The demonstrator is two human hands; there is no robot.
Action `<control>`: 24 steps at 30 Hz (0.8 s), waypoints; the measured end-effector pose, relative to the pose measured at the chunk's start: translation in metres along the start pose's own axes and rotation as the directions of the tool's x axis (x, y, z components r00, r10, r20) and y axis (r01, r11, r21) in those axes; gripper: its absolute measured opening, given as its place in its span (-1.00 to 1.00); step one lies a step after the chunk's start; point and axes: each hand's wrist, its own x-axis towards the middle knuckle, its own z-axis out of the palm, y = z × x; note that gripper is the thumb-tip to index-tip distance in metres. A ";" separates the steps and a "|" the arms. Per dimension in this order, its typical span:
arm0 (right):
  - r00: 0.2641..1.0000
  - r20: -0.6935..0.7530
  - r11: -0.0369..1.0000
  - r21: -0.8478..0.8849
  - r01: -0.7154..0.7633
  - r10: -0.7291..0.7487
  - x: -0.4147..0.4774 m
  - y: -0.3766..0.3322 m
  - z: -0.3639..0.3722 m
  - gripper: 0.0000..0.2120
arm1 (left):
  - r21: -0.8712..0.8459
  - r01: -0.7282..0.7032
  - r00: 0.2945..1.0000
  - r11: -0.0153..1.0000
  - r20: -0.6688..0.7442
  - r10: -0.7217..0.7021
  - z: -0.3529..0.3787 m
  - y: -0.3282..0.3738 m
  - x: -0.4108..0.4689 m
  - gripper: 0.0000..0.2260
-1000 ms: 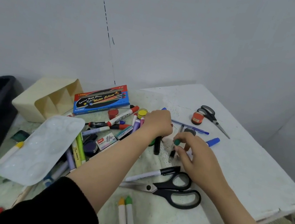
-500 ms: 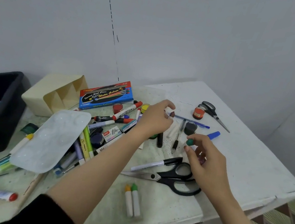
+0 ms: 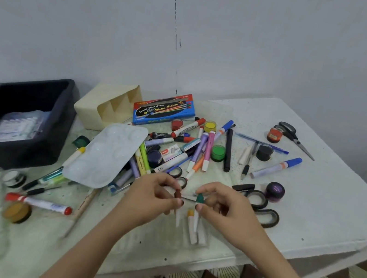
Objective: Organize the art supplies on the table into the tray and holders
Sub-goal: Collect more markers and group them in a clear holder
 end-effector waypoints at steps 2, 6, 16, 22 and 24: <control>0.999 0.050 0.996 -0.088 -0.012 0.016 0.001 -0.002 0.008 -0.82 | 0.017 -0.003 1.000 1.000 0.011 0.003 0.002 -0.008 -0.010 -0.84; 0.991 0.124 0.944 -0.330 -0.013 0.057 0.001 -0.006 0.019 -0.83 | 0.050 -0.014 1.000 0.999 0.009 0.013 0.008 -0.020 -0.017 -0.83; 0.984 0.179 0.782 -0.616 0.099 0.017 -0.001 -0.015 0.023 -0.65 | 0.092 -0.060 0.993 0.994 -0.098 0.069 0.016 -0.032 -0.019 -0.86; 0.972 0.233 0.728 -0.669 0.150 0.014 -0.007 -0.012 0.023 -0.57 | 0.091 -0.086 0.991 0.992 -0.099 0.095 0.019 -0.038 -0.020 -0.86; 0.972 0.233 0.722 -0.673 0.163 -0.002 -0.009 -0.011 0.025 -0.58 | 0.103 -0.100 0.989 0.990 -0.098 0.110 0.020 -0.039 -0.022 -0.85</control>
